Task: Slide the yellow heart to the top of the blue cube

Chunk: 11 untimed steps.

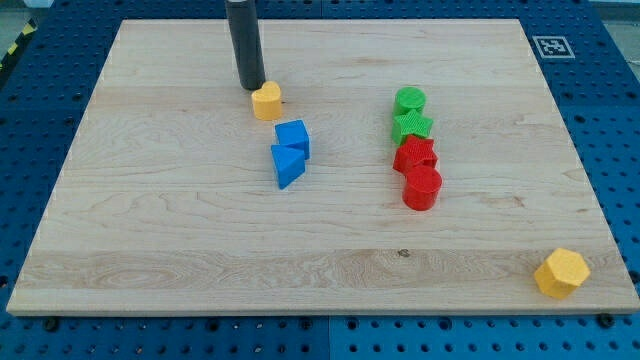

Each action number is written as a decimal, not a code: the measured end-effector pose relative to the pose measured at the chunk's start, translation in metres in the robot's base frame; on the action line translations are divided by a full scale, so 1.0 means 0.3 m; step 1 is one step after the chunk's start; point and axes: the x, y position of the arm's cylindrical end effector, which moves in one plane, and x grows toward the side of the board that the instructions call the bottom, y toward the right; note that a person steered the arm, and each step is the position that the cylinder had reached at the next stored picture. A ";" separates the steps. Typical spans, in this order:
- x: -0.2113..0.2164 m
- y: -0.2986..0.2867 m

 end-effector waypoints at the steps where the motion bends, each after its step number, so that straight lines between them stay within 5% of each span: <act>1: 0.000 0.000; 11: 0.124 0.128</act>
